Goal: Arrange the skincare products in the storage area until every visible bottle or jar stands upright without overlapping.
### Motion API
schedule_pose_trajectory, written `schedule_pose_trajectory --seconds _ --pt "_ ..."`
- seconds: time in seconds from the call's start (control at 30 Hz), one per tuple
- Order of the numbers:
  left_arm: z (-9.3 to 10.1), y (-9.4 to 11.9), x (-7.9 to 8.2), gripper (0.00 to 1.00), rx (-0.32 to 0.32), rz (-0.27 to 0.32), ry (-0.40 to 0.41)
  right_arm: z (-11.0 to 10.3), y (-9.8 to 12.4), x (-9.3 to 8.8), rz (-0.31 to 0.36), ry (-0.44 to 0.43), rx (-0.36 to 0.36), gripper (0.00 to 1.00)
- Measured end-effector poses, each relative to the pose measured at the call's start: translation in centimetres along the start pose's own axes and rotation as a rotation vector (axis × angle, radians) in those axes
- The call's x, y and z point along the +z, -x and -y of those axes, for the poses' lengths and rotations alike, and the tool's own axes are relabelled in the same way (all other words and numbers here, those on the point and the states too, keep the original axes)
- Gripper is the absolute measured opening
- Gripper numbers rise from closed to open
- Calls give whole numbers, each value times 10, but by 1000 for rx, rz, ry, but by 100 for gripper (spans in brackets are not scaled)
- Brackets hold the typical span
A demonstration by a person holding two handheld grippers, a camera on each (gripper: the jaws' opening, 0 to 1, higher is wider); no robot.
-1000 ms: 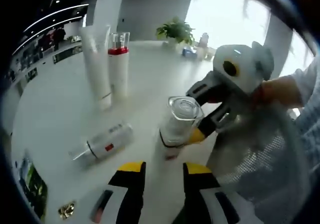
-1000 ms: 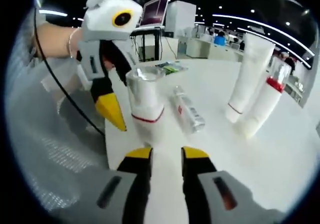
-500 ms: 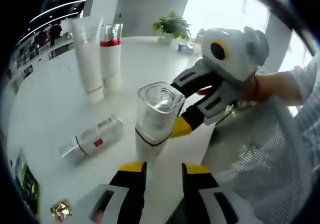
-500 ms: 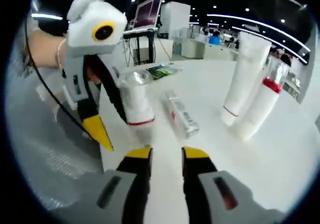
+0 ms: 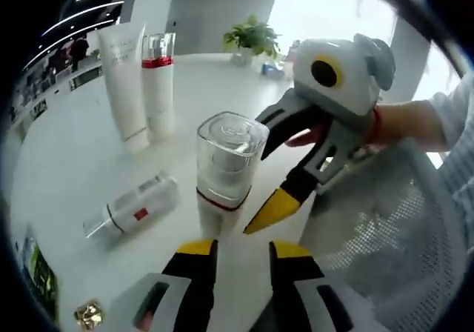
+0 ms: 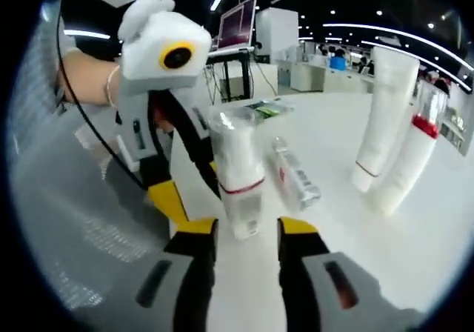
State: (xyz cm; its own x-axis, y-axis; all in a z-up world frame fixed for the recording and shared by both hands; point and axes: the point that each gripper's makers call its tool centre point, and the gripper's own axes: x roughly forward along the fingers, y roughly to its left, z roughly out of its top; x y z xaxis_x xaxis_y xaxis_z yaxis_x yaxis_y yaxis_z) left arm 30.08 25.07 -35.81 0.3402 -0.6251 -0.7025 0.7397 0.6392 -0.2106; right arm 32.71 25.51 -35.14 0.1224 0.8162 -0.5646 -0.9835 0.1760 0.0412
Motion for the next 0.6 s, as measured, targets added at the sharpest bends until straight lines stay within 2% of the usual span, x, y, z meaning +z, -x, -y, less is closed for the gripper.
schedule_pose_trajectory --seconds 0.13,0.2,0.4,0.6 --pt "-6 3 1 29 15 7 4 -1 -6 10 21 9 16 29" --pt "-7 4 2 29 22 16 0 -1 -7 10 21 12 17 24" --pt "-14 9 2 29 47 26 2 2 -3 7 40 22 16 23" --pt "-19 11 3 29 62 34 22 23 8 1 42 21 -16 23"
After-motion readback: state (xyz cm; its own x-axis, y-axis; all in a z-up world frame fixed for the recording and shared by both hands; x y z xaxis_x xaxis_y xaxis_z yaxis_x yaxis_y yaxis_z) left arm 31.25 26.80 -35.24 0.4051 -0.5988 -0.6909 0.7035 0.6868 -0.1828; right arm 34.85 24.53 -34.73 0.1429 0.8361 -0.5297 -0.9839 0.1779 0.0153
